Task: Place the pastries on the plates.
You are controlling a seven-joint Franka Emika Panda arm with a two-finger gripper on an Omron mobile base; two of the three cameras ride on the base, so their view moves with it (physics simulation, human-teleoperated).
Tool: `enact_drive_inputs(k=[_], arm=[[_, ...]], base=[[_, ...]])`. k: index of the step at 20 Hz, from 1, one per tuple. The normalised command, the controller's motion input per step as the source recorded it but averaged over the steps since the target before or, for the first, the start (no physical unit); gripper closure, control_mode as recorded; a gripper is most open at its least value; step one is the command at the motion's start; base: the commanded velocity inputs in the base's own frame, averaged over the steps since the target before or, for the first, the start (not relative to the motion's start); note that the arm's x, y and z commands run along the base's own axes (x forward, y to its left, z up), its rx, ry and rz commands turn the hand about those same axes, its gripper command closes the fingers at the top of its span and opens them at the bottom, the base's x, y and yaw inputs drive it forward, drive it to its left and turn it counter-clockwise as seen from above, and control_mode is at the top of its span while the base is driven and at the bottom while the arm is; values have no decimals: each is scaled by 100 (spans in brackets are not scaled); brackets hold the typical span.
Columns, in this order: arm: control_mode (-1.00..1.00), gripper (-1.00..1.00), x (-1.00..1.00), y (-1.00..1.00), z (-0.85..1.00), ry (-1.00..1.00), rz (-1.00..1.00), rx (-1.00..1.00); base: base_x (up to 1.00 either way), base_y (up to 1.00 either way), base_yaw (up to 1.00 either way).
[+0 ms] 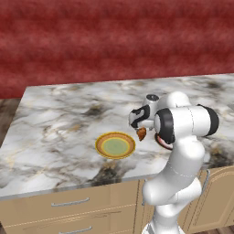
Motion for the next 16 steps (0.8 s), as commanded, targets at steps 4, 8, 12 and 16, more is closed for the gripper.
enact_drive_inputs(k=[4,8,12,16], arm=[[-100,-100,9,0,-37,0,0,0],[-100,-100,2,0,-37,0,0,0],[-100,-100,4,0,-30,0,0,0],[-100,-100,8,0,-26,0,0,0]], base=[[0,0,0],[0,0,0],[0,0,0],[0,0,0]])
